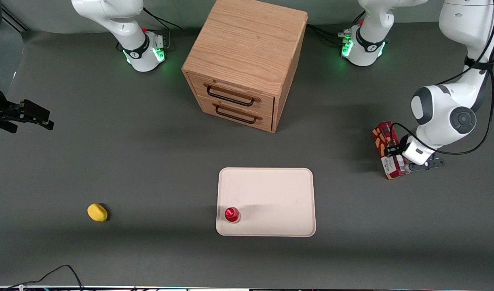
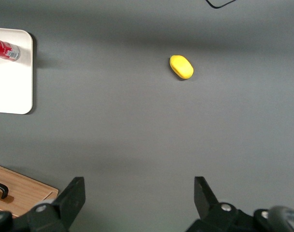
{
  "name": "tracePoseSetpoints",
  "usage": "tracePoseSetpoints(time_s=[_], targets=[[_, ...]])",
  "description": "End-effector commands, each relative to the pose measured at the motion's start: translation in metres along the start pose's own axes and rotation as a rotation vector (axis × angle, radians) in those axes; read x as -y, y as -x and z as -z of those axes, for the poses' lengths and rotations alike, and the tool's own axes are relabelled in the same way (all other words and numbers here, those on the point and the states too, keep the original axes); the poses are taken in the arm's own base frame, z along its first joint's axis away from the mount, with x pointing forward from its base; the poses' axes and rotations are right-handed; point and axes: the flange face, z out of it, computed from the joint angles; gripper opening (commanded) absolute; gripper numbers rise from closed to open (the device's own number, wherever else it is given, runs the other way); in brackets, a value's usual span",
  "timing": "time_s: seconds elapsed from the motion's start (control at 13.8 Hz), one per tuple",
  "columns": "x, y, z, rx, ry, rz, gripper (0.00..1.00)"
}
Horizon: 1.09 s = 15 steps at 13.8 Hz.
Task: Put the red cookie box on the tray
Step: 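Lower the left gripper over the box and close on it, then lift the box and carry it over the cream tray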
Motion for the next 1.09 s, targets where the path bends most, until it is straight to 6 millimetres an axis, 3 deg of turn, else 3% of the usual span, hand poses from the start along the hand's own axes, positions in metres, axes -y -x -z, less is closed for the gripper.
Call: tracePoseSetpoints(time_s=[0.0,0.22,0.36,0.51,0.73,1.02], targets=[[0.01,0.0,0.005,-0.007,0.003,0.001,0.0],[0.004,0.001,0.018,-0.001,0.005,-0.004,0.0],[-0.01,-0.005,0.043,0.015,0.01,0.002,0.0],[-0.038,-0.016,0.076,0.036,0.01,0.019,0.0],[-0.114,-0.027,0.121,0.033,0.023,0.04,0.0],[-0.235,-0.029,0.134,-0.023,0.036,0.133,0.0]])
